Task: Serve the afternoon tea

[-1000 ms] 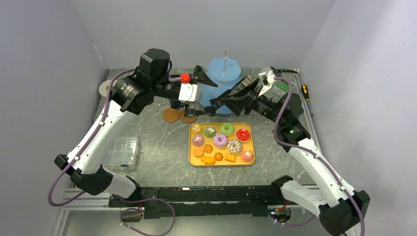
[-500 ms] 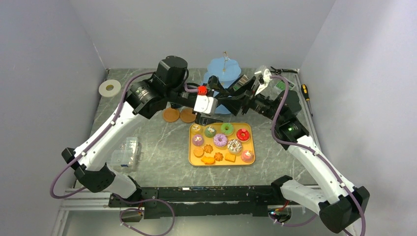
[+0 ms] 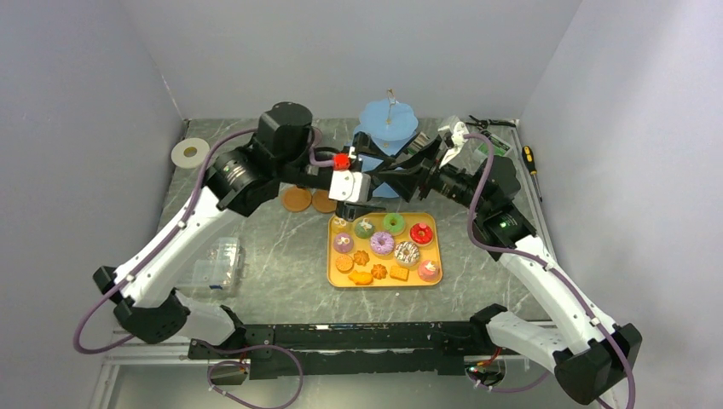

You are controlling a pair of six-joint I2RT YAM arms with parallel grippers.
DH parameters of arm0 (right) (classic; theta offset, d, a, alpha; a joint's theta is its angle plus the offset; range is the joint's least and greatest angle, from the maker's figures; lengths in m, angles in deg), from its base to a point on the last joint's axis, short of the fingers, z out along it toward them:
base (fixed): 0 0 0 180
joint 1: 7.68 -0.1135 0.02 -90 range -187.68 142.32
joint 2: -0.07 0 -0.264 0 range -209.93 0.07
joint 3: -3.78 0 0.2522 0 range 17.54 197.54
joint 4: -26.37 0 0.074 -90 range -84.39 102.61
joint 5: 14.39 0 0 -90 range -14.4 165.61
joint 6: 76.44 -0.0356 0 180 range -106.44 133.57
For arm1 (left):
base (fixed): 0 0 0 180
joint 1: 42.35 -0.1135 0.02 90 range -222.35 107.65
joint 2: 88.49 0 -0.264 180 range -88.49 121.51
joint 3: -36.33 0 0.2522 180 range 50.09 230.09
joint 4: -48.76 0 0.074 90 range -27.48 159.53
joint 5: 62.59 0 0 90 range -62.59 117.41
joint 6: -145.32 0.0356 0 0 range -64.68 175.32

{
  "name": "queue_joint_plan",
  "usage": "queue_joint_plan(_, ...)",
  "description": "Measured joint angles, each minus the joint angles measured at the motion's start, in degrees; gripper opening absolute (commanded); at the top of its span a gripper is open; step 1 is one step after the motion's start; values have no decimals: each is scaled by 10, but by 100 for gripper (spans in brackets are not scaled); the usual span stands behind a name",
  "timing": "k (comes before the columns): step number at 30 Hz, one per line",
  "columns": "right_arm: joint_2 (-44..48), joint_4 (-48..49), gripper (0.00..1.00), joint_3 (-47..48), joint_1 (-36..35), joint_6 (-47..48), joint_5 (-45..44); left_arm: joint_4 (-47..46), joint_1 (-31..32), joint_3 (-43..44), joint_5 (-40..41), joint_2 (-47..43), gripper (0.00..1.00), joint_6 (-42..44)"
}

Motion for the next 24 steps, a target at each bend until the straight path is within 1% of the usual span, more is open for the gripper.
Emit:
queue_joint_plan(4,1,-6,56,1,0,4,-2,-100,0,-85,36,-63,93,-35)
queue_joint_plan(6,1,-8,56,3,-1,5,-1,-139,0,-112,54,-83,93,-47)
queue_joint_plan(11,-3,-13,55,16,-9,6,-2,-186,1,-102,73,-64,93,-70)
queue_joint_plan(18,-7,-23,55,29,-22,17,-15,-200,1,-76,86,-12,93,-97)
queue_joint_plan(24,-12,-40,55,36,-28,26,-25,-253,3,-80,106,-12,93,-111)
